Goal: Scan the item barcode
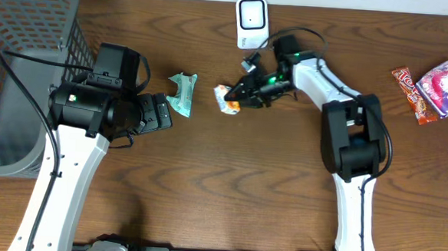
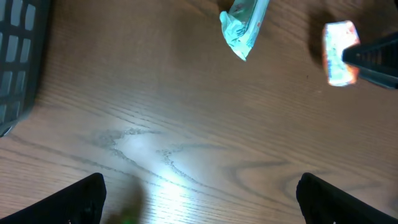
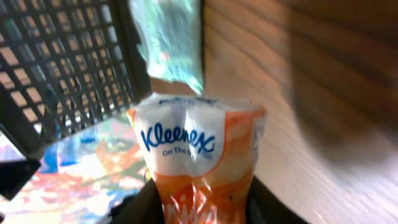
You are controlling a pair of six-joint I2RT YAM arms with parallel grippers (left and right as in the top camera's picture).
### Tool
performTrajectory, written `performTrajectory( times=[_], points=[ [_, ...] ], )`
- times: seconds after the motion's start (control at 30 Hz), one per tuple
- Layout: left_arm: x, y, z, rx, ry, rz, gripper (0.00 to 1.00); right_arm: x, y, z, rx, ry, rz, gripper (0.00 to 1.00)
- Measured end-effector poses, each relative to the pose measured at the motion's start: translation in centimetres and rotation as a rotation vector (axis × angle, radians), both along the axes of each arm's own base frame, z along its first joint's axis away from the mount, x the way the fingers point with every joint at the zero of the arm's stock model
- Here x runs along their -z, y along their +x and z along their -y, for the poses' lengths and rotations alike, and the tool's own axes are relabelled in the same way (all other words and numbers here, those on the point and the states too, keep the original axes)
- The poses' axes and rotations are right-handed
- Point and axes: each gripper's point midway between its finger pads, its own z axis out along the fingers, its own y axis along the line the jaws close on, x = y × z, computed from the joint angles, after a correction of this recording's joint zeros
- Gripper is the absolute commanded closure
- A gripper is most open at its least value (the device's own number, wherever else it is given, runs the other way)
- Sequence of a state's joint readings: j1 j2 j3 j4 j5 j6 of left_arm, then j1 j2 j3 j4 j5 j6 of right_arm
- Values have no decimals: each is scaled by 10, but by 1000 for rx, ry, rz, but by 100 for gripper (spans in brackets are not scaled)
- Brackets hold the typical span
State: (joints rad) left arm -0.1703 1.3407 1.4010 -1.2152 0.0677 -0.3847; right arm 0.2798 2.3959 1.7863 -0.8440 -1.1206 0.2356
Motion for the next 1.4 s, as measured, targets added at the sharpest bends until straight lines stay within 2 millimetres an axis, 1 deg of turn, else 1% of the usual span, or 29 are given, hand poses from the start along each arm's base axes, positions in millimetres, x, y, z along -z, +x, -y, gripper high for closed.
performTrajectory(
  times=[0.1, 0.13, 0.17, 0.23, 0.33, 0.43, 0.57, 0.63, 0.73, 0.8, 0.87, 0.9, 0.93, 0.97, 1.03, 1.17, 1.27, 1.4],
  points=[
    [0, 0, 0, 0, 0, 0, 2, 11, -3, 18, 19, -79, -43, 60],
    [0, 0, 0, 0, 0, 0, 2, 16, -4, 24, 25, -119, -53, 55],
    [0, 0, 0, 0, 0, 0, 2, 24, -7, 32, 30, -180, -65, 45],
    [0, 0, 0, 0, 0, 0, 2, 38, -12, 47, 32, -287, -84, 37],
    [0, 0, 0, 0, 0, 0, 2, 36, -17, 58, 23, -344, -94, 32],
    [0, 0, 0, 0, 0, 0, 2, 35, -17, 66, 13, -396, -78, 32],
    [0, 0, 0, 0, 0, 0, 2, 31, -12, 85, 4, -499, -49, 32],
    [0, 0, 0, 0, 0, 0, 2, 23, -6, 93, -4, -558, -23, 35],
    [0, 0, 0, 0, 0, 0, 2, 6, 4, 98, -4, -629, 51, 39],
    [0, 0, 0, 0, 0, 0, 2, -10, 11, 95, 4, -674, 124, 42],
    [0, 0, 0, 0, 0, 0, 2, -26, 16, 88, 7, -712, 200, 48],
    [0, 0, 0, 0, 0, 0, 2, -34, 18, 82, 10, -737, 244, 53],
    [0, 0, 0, 0, 0, 0, 2, -39, 18, 77, 10, -760, 278, 55],
    [0, 0, 0, 0, 0, 0, 2, -43, 18, 71, 7, -781, 307, 55],
    [0, 0, 0, 0, 0, 0, 2, -44, 17, 60, 14, -856, 355, 55],
    [0, 0, 0, 0, 0, 0, 2, -37, 13, 39, 37, -997, 434, 55],
    [0, 0, 0, 0, 0, 0, 2, -34, 9, 24, 62, -1068, 498, 55],
    [0, 0, 0, 0, 0, 0, 2, -25, 2, 12, 93, -1153, 546, 55]
  ],
)
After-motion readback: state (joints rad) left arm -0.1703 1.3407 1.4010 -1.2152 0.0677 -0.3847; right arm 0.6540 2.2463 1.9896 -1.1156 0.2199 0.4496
